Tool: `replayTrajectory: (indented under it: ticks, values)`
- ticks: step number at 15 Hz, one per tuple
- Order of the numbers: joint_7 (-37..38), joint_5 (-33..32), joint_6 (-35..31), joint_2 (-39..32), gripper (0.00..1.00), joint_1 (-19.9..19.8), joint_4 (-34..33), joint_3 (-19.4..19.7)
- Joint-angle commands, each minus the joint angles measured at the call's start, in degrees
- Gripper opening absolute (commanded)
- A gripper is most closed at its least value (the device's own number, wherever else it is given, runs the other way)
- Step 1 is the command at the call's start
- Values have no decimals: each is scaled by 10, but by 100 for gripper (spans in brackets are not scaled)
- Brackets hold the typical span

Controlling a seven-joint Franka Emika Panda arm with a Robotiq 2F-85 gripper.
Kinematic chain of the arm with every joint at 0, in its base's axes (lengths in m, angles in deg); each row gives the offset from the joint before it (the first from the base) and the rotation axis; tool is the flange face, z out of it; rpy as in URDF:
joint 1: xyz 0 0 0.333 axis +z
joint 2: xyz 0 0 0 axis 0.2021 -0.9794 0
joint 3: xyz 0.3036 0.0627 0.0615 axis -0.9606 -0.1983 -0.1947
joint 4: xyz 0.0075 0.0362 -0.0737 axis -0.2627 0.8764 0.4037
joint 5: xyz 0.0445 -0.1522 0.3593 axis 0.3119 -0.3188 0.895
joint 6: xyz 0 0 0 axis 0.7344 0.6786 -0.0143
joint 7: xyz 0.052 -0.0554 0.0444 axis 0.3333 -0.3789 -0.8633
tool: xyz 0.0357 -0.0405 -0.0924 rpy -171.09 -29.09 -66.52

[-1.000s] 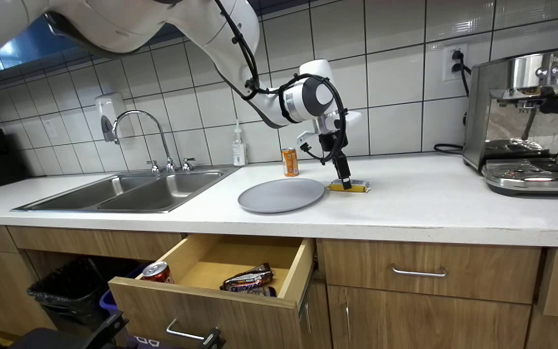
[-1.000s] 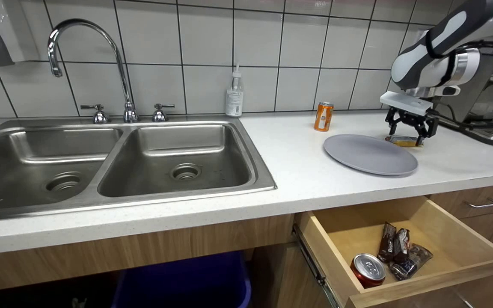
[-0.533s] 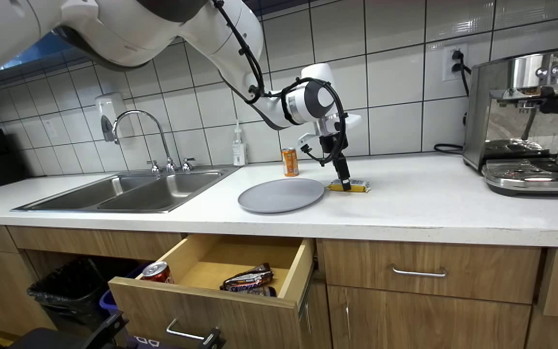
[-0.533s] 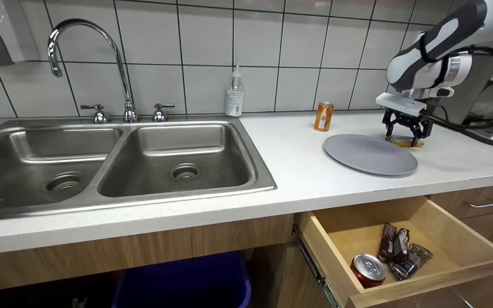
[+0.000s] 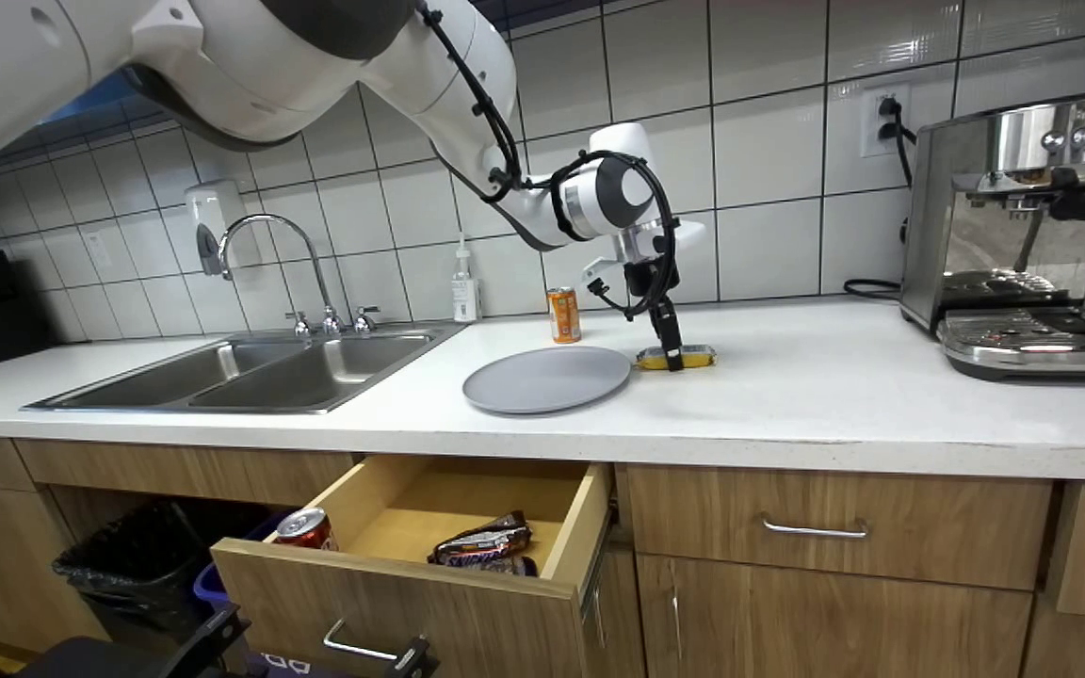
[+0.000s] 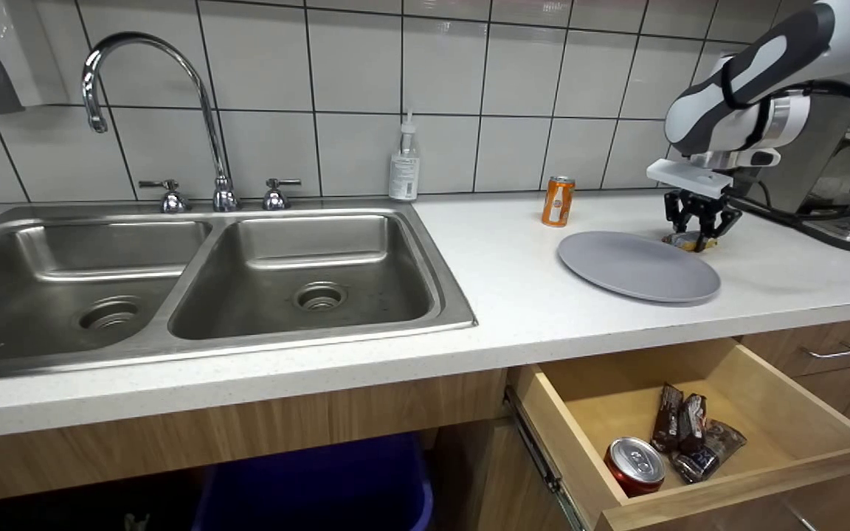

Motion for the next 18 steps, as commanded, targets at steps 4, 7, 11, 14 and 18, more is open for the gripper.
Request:
replayTrajectory:
  ticks: [4, 7, 11, 14, 18]
  values:
    - [5, 2, 20, -4, 17, -12, -22, -15]
    - [0, 1, 7, 12, 17, -8, 0, -16]
    - [-11, 0, -16, 42, 17, -5, 41, -18]
    - [-17, 0, -38, 68, 17, -3, 76, -18]
    - [-34, -5, -80, 113, 17, 5, 147, -15]
